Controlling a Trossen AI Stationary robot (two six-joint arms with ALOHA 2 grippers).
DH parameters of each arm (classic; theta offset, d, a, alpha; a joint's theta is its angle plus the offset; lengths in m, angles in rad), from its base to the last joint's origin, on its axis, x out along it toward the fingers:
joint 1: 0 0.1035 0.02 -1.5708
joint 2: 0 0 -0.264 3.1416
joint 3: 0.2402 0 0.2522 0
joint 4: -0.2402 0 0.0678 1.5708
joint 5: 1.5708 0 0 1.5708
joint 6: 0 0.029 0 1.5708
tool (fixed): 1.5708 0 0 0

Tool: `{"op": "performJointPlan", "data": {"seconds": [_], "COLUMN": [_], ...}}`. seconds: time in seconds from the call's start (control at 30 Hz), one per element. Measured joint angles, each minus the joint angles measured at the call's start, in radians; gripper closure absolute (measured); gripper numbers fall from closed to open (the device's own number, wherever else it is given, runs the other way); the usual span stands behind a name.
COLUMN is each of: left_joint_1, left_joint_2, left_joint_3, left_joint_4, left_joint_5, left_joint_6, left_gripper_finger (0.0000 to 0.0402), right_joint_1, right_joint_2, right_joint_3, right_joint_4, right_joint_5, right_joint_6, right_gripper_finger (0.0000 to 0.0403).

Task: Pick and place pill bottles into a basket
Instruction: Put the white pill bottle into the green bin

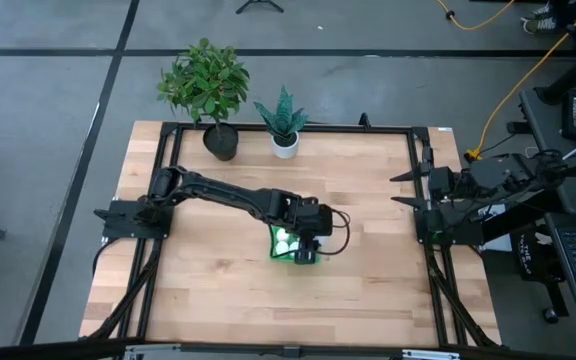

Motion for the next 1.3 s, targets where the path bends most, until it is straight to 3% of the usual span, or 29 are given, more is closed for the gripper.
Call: {"op": "performJointPlan", "data": {"seconds": [1.3], "left_joint_1": [0.032], "left_joint_2": [0.000], "left_joint_3": [-0.007], "left_joint_4": [-0.061], "left_joint_5": [0.025], "left_joint_6": [0.075], "left_gripper_finger": [0.0225], "right_joint_1": [0.000], "right_joint_2": [0.000], "right_joint_3": [0.000], "right_joint_4": [0.019], "right_joint_5": [0.000], "right_joint_6": [-0.007], "right_gripper_finger": [0.0191]}}
